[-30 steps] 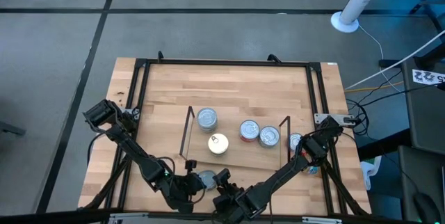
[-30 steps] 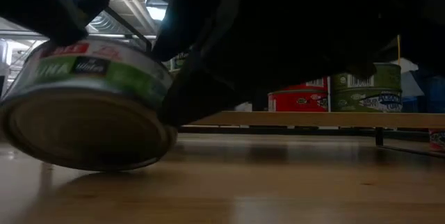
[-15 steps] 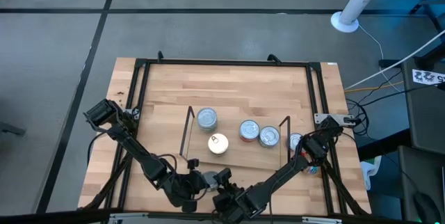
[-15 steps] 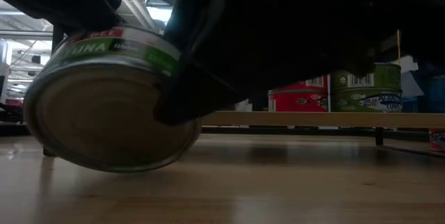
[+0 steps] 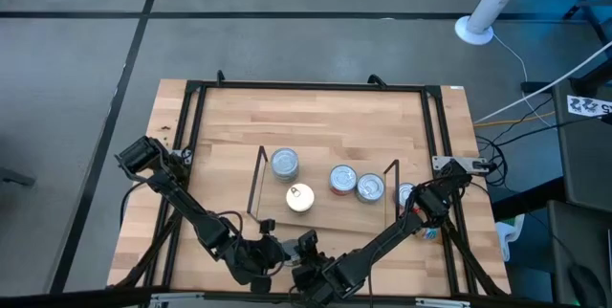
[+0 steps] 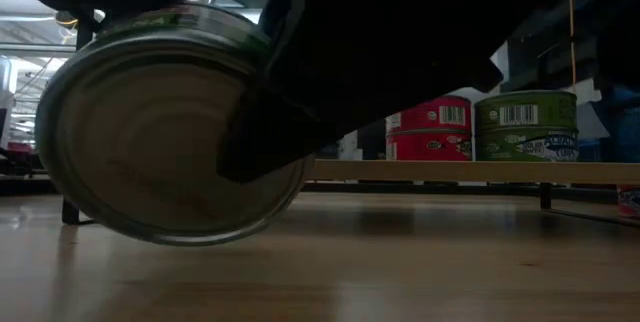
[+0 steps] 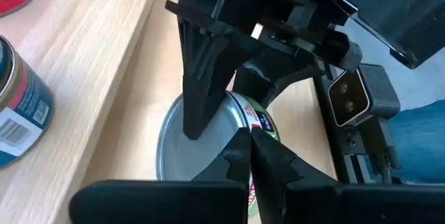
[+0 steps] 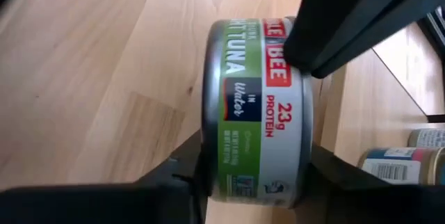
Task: Stack canned seafood by type on shelf
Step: Stack the green white tuna can on top of the green white tuna cans on the shelf
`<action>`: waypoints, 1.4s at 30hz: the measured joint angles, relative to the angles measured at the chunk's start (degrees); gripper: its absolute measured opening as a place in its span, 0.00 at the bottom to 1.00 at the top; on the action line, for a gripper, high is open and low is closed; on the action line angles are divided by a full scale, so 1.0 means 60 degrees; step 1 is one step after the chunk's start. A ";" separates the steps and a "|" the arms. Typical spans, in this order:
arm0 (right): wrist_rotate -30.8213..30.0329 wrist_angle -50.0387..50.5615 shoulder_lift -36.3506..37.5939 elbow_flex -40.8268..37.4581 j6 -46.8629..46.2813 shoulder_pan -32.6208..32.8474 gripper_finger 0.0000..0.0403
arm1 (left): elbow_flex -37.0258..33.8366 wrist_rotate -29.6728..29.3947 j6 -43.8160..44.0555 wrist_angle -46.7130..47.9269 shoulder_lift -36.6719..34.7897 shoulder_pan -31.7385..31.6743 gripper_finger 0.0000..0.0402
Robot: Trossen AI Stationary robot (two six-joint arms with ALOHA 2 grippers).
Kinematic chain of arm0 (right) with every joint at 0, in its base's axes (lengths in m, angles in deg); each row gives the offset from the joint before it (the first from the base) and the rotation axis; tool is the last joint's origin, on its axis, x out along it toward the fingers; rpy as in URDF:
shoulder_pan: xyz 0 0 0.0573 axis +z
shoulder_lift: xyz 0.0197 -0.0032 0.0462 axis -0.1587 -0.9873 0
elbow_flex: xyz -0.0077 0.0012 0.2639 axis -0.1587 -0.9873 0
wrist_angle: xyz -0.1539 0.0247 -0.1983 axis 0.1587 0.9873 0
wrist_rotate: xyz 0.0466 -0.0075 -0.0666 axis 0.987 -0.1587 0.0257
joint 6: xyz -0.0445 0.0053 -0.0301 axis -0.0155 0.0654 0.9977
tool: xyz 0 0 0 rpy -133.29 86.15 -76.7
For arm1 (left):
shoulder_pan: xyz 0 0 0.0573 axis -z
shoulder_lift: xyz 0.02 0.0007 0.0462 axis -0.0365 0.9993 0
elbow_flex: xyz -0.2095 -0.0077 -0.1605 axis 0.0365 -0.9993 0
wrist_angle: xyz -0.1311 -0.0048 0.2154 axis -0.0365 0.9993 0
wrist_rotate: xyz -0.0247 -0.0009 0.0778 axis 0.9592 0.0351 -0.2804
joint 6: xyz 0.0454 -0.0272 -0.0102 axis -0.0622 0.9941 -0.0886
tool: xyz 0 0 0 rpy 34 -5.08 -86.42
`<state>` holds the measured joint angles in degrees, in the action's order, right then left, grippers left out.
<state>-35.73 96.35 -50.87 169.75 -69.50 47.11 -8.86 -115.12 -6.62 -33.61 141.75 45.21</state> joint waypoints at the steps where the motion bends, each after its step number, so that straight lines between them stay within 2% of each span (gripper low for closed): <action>1: 0.0071 0.0000 0.0000 0.0004 0.0001 0.0000 0.32 | 0.0000 0.0015 -0.0025 0.0003 0.0000 0.0002 0.01; 7: 0.0562 0.0214 -0.0019 0.0480 0.0100 -0.0011 0.32 | 0.0000 0.0489 -0.0154 -0.0067 -0.0103 0.0061 0.12; 11: 0.0602 0.0849 -0.0026 0.1194 0.0173 -0.0010 0.34 | 0.0004 0.0953 -0.0875 0.0147 -0.0681 0.0157 0.20; 15: 0.0703 0.1697 -0.0011 0.1989 0.0162 -0.0006 0.37 | 0.0000 0.1128 -0.1067 0.0164 -0.1559 0.0302 0.23; 19: 0.0608 0.2702 -0.0011 0.2935 0.0179 -0.0015 0.33 | 0.0011 0.1118 -0.1031 0.0585 -0.2571 0.0356 0.22; 27: -0.0732 0.3508 0.0483 0.3152 0.1025 -0.0040 0.35 | 0.0007 0.0968 -0.1580 0.1151 -0.4182 0.0389 0.17; 33: -0.3282 0.3729 0.0597 0.3126 0.2500 -0.0286 0.33 | 0.0007 0.0276 -0.2473 0.1145 -0.4626 0.0287 0.13; 35: -0.3810 0.3792 0.0600 0.3126 0.3000 -0.0515 0.33 | 0.0007 0.0157 -0.2627 0.1155 -0.4623 0.0182 0.11; 42: -0.3793 0.4246 0.0601 0.3118 0.3221 -0.1693 0.35 | 0.0007 0.0102 -0.2847 0.1160 -0.4623 -0.0080 0.07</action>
<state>-58.49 121.82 -47.27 188.46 -50.18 36.95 -8.81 -114.50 -23.70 -26.65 114.01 44.73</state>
